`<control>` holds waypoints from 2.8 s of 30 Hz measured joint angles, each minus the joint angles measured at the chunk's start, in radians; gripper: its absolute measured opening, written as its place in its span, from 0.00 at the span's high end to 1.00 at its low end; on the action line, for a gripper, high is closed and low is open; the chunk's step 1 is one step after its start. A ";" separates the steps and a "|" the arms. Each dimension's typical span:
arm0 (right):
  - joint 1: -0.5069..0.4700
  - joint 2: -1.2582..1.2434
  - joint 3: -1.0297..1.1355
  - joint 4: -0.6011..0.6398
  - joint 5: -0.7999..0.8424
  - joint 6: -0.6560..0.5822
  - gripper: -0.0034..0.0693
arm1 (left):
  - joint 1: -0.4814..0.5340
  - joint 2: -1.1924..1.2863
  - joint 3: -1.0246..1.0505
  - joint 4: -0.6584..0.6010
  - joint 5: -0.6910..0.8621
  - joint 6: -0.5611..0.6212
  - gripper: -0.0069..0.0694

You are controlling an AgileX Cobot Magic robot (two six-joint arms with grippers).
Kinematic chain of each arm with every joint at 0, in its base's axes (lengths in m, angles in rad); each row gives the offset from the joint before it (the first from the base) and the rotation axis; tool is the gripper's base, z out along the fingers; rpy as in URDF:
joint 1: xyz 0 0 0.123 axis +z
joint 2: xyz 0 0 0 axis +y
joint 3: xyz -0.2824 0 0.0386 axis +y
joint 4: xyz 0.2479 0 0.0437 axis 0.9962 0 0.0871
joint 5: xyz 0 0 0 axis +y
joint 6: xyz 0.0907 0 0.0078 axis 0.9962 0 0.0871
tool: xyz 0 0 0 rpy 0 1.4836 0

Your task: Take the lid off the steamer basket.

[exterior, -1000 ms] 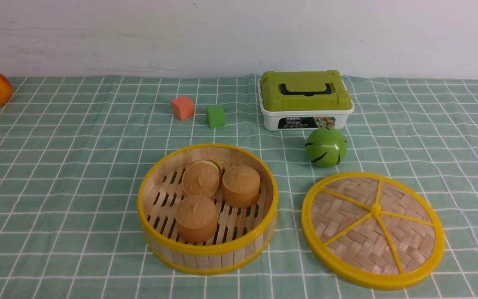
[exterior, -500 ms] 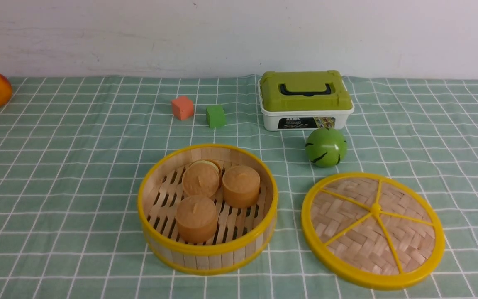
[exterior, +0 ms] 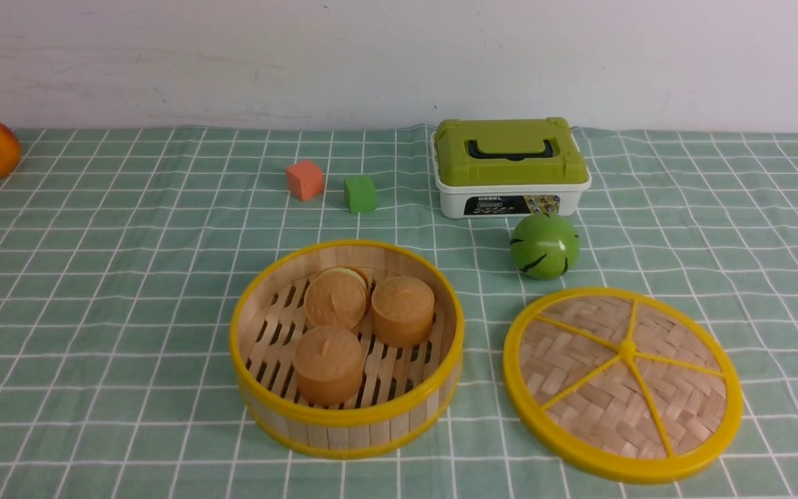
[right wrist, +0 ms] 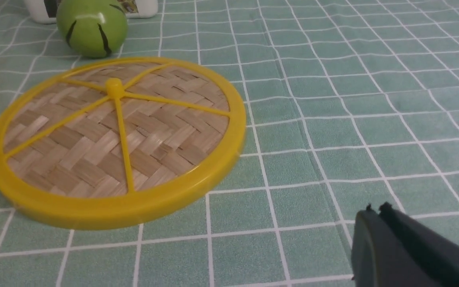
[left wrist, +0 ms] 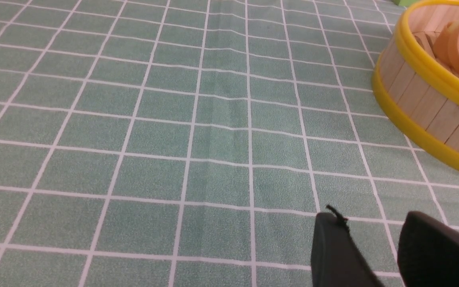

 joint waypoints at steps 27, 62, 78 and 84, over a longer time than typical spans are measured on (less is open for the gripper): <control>0.020 0.000 -0.001 0.001 0.004 0.000 0.96 | 0.000 0.000 0.000 0.000 0.000 0.000 0.60; 0.020 0.000 -0.001 0.002 0.005 0.000 0.96 | 0.000 0.000 0.000 0.000 0.000 0.000 0.60; 0.020 0.000 -0.001 0.002 0.005 0.000 0.96 | 0.000 0.000 0.000 0.000 0.000 0.000 0.60; 0.020 0.000 -0.001 0.003 0.005 0.000 0.96 | 0.000 0.000 0.000 0.000 0.000 0.000 0.60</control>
